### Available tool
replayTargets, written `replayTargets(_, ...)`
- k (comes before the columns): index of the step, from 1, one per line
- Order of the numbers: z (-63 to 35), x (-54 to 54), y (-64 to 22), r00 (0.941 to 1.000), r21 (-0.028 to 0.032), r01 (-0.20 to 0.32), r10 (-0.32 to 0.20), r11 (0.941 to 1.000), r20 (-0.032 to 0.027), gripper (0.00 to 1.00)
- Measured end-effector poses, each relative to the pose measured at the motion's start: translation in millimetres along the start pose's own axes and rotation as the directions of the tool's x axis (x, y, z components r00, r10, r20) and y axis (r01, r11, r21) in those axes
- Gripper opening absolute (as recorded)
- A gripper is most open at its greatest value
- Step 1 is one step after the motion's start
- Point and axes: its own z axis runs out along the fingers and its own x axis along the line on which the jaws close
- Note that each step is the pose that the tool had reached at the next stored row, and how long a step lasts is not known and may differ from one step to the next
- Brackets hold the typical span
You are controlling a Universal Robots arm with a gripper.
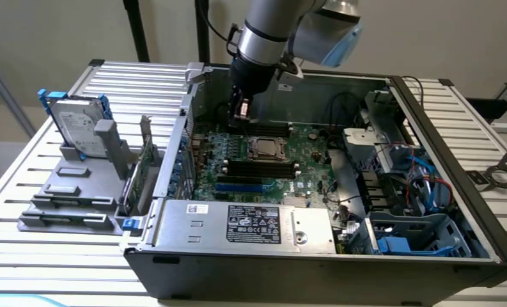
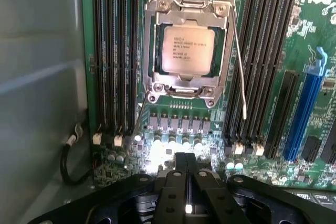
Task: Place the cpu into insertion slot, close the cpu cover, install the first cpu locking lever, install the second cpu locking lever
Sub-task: 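Close the cpu cover, then install the first cpu locking lever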
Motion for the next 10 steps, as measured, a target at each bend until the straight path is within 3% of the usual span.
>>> replayTargets(3, -0.3, 0.1, -4.8, 1.0000, -0.0002, -0.001, 0.001, 1.0000, -0.0017, 0.11)
replayTargets(10, -0.3, 0.1, -4.8, 1.0000, -0.0001, -0.001, 0.001, 1.0000, -0.0015, 0.11)
